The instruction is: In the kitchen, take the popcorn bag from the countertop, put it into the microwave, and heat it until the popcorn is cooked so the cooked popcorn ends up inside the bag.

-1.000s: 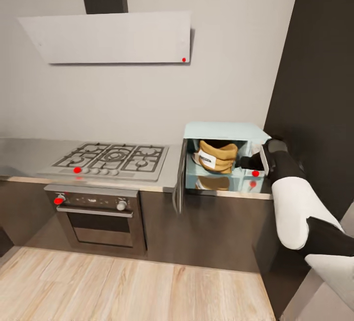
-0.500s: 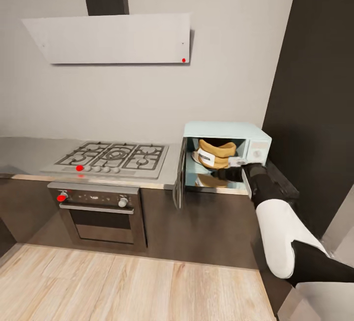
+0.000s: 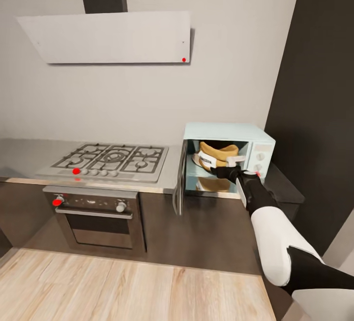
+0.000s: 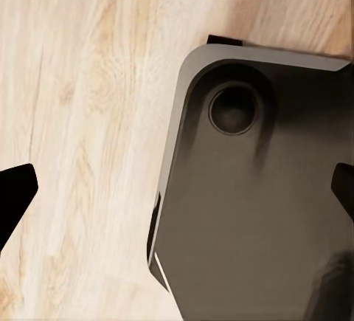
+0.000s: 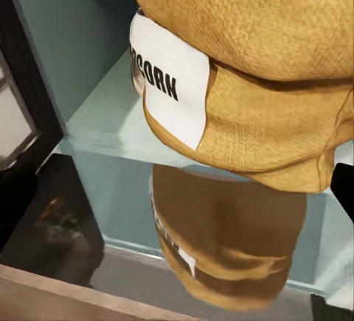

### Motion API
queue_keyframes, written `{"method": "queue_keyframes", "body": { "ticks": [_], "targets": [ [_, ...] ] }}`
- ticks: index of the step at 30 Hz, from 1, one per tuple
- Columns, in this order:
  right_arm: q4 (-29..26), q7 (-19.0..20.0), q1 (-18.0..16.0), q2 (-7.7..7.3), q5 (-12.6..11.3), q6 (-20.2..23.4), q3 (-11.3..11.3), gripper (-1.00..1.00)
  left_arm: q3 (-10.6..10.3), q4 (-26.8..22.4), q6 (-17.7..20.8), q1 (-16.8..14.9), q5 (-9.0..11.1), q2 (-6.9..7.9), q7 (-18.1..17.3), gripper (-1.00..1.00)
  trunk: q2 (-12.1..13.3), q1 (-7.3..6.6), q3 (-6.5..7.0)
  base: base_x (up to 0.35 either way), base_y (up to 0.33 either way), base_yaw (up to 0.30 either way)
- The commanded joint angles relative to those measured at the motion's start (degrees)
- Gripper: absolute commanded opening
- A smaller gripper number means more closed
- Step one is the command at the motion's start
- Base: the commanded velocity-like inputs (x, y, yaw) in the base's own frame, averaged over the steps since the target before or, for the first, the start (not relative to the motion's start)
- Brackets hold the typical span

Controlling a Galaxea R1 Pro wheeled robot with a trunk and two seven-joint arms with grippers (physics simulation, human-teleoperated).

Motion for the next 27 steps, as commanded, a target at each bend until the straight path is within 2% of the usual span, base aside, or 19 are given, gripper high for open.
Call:
{"method": "queue_keyframes", "body": {
  "ticks": [1, 14, 27],
  "targets": [
    [0.3, -0.2, -0.1, 0.08, 0.6, -0.1, -0.5, 1.00, 0.2, 0.0, -0.2, 0.0, 0.3, -0.01, 0.0, 1.00, 0.0, 0.02, -0.07, 0.218, 0.000, 0.000],
    [0.7, -1.2, -0.1, -0.37, 0.7, -0.4, -0.5, 1.00, 0.3, 0.0, -0.2, 0.0, 0.3, 0.08, 0.0, 1.00, 0.0, 0.02, -0.07, 0.192, 0.000, 0.000],
    [2.1, -1.2, -0.1, -0.20, 0.8, -1.2, -0.5, 1.00, 0.3, 0.0, -0.2, 0.0, 0.3, 0.08, 0.0, 1.00, 0.0, 0.02, -0.07, 0.145, 0.000, 0.000]
  ]
}}
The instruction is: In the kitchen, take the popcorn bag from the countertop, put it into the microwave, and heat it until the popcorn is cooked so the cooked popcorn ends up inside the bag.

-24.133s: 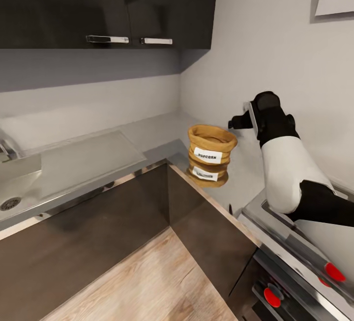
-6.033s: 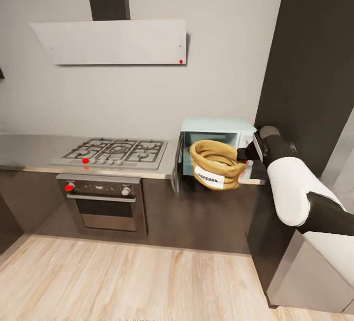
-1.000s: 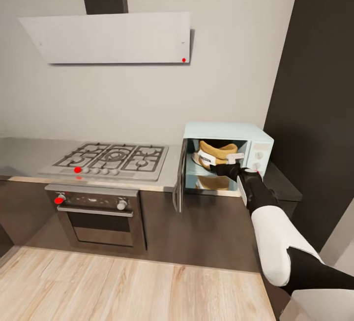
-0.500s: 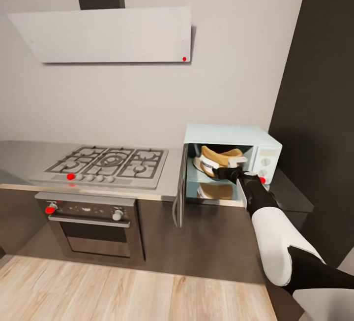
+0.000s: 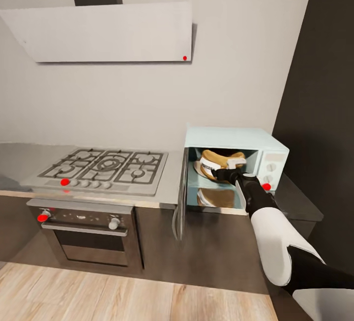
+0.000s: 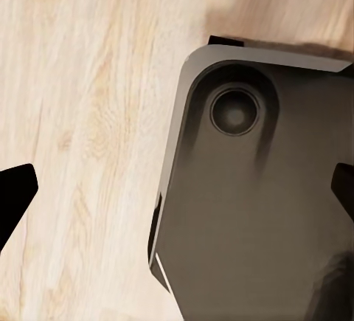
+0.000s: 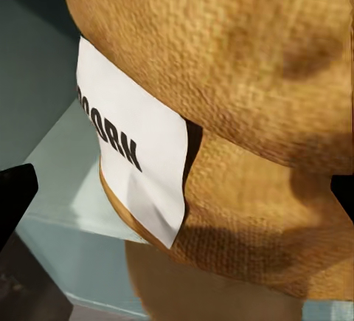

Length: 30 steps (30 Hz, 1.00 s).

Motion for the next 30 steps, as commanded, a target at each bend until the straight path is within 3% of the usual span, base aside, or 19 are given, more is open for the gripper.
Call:
{"method": "queue_keyframes", "body": {
  "ticks": [1, 20, 30],
  "targets": [
    [-0.1, 0.5, 0.0, 0.09, 0.6, 0.2, -0.5, 1.00, 0.2, 0.0, -0.2, 0.0, 0.3, -0.01, 0.0, 1.00, 0.0, 0.01, -0.07, 0.123, 0.000, 0.000],
    [-0.1, 0.6, 0.0, 0.08, 0.8, 0.2, -0.5, 1.00, 0.1, 0.0, -0.2, 0.0, 0.2, -0.02, -0.1, 1.00, 0.0, 0.01, -0.07, 0.185, 0.000, 0.000],
    [-0.1, 1.0, 0.0, -0.84, 0.8, 0.8, -0.5, 1.00, 0.2, 0.0, -0.4, 0.0, 0.1, -0.27, 0.0, 1.00, 0.0, 0.01, -0.07, -0.287, 0.000, 0.000]
  ]
}}
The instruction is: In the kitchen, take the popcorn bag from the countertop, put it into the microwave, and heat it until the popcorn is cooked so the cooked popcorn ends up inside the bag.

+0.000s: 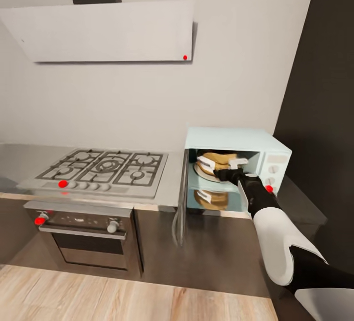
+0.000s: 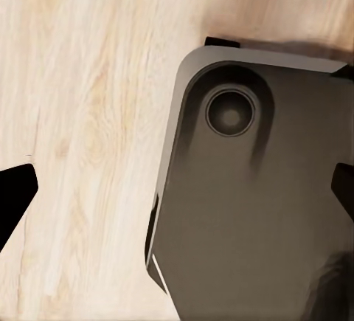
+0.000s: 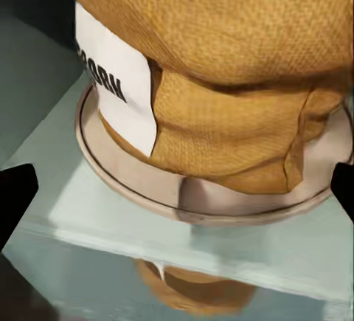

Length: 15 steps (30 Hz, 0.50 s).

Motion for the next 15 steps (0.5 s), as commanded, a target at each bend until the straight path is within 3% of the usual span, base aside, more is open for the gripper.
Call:
{"method": "queue_keyframes", "body": {
  "ticks": [1, 7, 9, 12, 15],
  "targets": [
    [-0.1, 0.5, 0.0, 0.06, 0.6, 0.2, -0.5, 1.00, 0.2, 0.0, -0.2, 0.0, 0.3, -0.01, 0.0, 1.00, 0.0, -0.03, -0.07, -0.343, 0.000, 0.000],
    [-0.1, 0.6, 0.0, -0.45, 0.6, 0.6, -0.5, 1.00, 0.2, 0.0, -0.2, 0.0, 0.4, -0.01, 0.0, 1.00, 0.0, -0.03, -0.07, -0.344, 0.000, 0.000],
    [-0.3, 1.0, 0.0, -1.53, 0.7, 2.5, -0.5, 1.00, 0.1, 0.0, -0.2, 0.0, 0.4, -0.01, 0.0, 1.00, 0.0, -0.03, -0.07, -0.344, 0.000, 0.000],
    [-2.4, 2.6, 0.0, -3.36, 0.8, 13.4, -0.5, 1.00, 0.1, 0.0, -0.2, 0.0, 0.4, -0.01, 0.0, 1.00, 0.0, -0.03, -0.07, -0.344, 0.000, 0.000],
    [-4.8, 5.0, 0.0, -4.12, 0.9, 23.7, -0.4, 1.00, 0.1, 0.0, -0.2, 0.0, 0.4, -0.01, 0.0, 1.00, 0.0, -0.03, -0.07, -0.344, 0.000, 0.000]
  ]
}}
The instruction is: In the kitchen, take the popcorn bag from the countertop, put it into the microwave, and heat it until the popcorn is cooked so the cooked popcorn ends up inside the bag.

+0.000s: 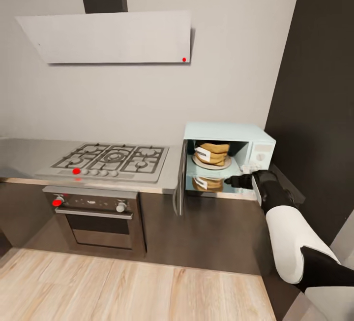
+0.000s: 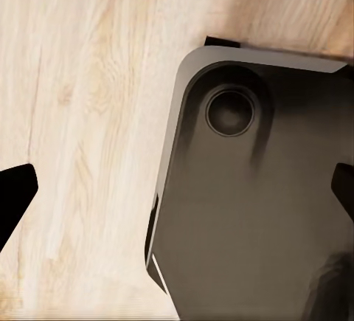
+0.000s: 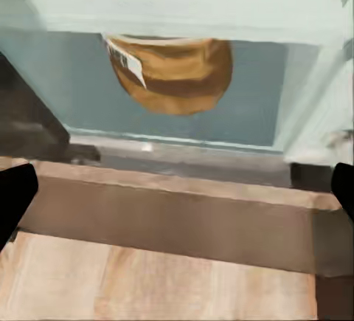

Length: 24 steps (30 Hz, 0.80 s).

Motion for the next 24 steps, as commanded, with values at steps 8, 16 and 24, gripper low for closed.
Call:
{"method": "queue_keyframes", "body": {
  "ticks": [8, 16, 24],
  "targets": [
    [0.0, 2.0, 14.2, -4.52, 4.9, 9.0, 0.3, 1.00, 0.2, 0.0, -0.2, 0.0, 0.3, -0.01, 0.0, 1.00, 0.0, -0.03, -0.07, -0.343, 0.000, 0.000],
    [23.0, 0.6, 36.9, -3.95, 6.5, -16.7, -0.2, 1.00, 0.0, 0.0, -0.1, 0.0, 0.1, 0.08, 0.0, 1.00, 0.0, -0.03, -0.07, -0.131, 0.000, 0.000],
    [39.4, -12.1, 43.7, -3.56, 0.4, -37.0, -0.3, 1.00, 0.0, -4.3, 0.3, 0.0, 0.1, 0.09, 0.1, 1.00, 0.0, -0.03, -0.07, -0.001, 0.000, 0.000]
  ]
}}
